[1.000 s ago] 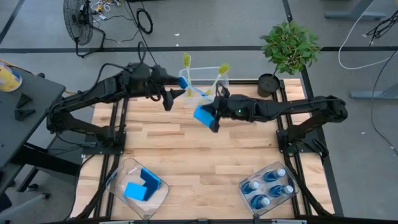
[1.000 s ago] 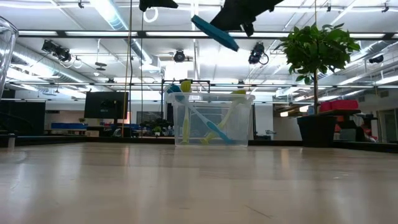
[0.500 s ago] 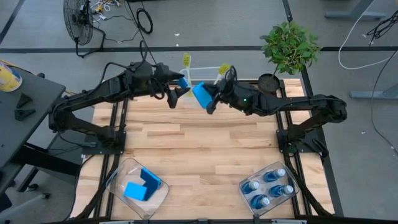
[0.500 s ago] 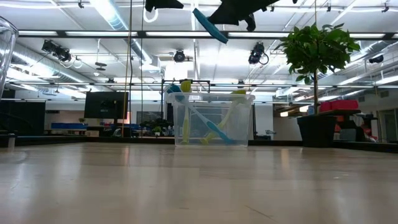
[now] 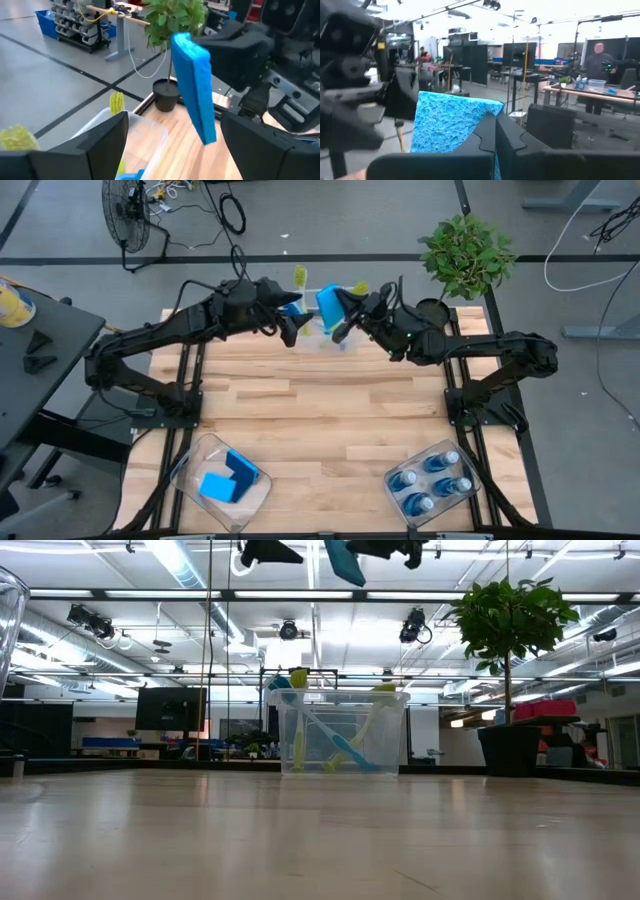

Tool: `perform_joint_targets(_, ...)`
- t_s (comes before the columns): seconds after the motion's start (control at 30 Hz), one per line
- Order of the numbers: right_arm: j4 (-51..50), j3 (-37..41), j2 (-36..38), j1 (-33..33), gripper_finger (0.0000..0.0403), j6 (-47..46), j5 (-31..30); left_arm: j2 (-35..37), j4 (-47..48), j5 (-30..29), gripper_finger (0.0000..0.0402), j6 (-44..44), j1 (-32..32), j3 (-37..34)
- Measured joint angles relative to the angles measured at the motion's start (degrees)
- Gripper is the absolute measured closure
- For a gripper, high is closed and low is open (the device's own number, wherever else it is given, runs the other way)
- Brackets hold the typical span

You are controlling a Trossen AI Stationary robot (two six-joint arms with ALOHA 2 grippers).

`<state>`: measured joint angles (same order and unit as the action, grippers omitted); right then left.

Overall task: Pick & Place Kitchen Sink Supplies
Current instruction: Put the blue sponge into the bottom left transparent bin

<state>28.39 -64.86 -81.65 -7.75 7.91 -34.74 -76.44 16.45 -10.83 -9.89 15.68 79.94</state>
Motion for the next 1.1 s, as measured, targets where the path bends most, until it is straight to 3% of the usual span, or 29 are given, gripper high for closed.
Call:
perform_joint_targets(0.37,1.32,0.00,0.00,0.00,0.0403,-1.49,-0.33,-5.98,-7.93,-0.17,0.0083,-0.09,-1.80,-0.04)
perform_joint_targets(0.53,1.39,0.00,0.00,0.07,0.0403,0.19,-0.42,-7.68,-10.66,-4.78,0.0083,-2.09,-2.20,-0.04)
perform_joint_targets(0.77,1.32,0.00,0.00,0.07,0.0403,0.15,-0.53,-7.67,-10.56,-6.10,0.0086,-2.97,-2.21,-0.04)
perform_joint_targets(1.1,1.15,0.00,0.00,0.06,0.0403,0.60,0.28,-7.67,-10.60,-5.90,0.0161,-3.91,-2.43,-0.04)
